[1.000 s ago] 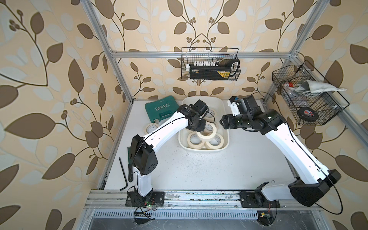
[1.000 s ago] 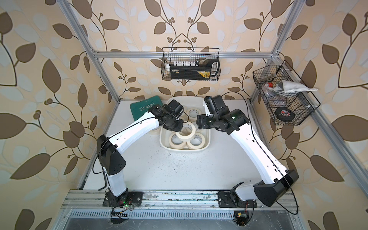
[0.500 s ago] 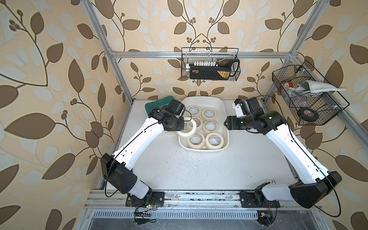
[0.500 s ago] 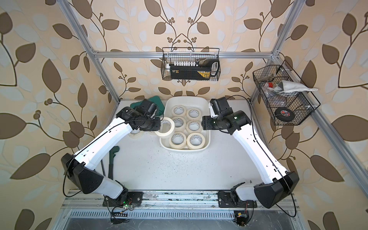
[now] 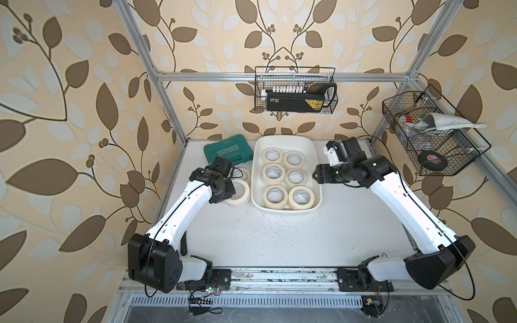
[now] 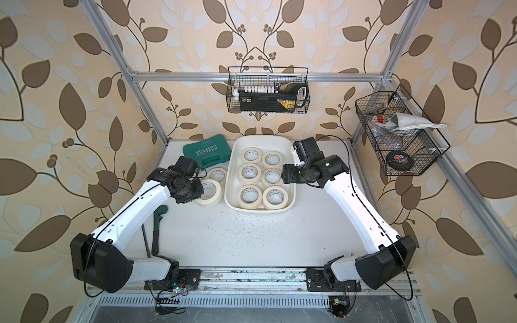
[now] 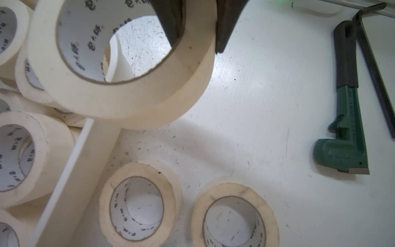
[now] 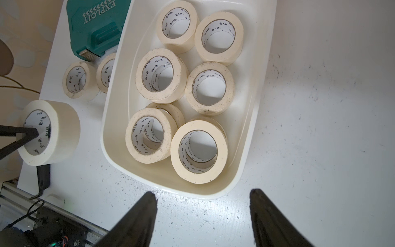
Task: Take out the art tape in the storage box
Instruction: Place the art tape at the center of the board.
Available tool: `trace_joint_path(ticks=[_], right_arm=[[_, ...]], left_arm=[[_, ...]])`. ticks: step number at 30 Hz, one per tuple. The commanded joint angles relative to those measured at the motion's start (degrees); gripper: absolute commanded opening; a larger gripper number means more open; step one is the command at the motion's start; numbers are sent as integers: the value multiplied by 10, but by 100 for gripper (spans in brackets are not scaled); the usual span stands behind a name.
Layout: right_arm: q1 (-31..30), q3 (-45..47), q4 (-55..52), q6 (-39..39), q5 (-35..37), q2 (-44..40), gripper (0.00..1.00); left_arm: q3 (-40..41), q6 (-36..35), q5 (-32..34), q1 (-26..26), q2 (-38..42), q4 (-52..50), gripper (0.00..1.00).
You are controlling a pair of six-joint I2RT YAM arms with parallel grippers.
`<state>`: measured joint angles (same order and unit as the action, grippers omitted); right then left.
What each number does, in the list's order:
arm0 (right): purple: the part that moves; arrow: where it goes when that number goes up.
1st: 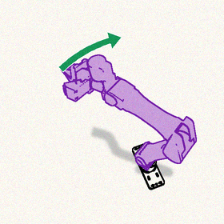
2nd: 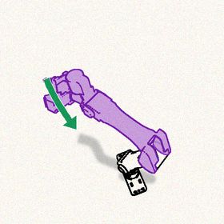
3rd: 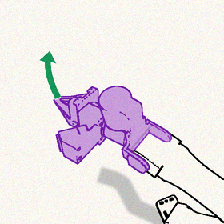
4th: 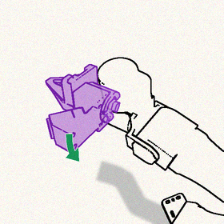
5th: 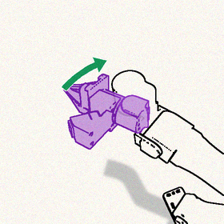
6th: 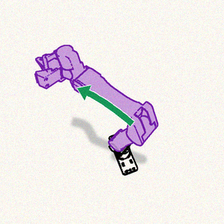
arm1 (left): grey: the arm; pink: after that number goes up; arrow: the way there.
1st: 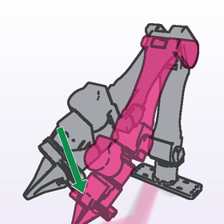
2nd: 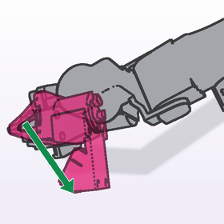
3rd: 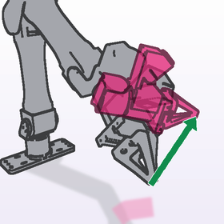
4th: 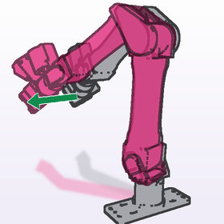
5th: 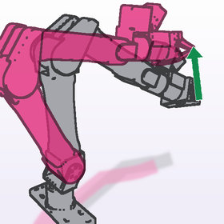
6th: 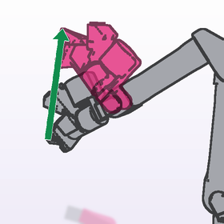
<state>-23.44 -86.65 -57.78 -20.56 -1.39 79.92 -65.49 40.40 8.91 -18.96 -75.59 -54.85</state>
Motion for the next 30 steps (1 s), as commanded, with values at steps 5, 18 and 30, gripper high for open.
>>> trace_joint_path(ticks=[5, 18, 30], right_arm=[[3, 15, 3, -6, -14, 12, 70], [4, 25, 6, -8, -22, 14, 71], [4, 32, 10, -9, -29, 20, 71]], left_arm=[[61, 82, 33, 2, 29, 64, 0], [99, 111, 43, 5, -49, 130, 0], [87, 68, -5, 5, -163, 187, 0]])
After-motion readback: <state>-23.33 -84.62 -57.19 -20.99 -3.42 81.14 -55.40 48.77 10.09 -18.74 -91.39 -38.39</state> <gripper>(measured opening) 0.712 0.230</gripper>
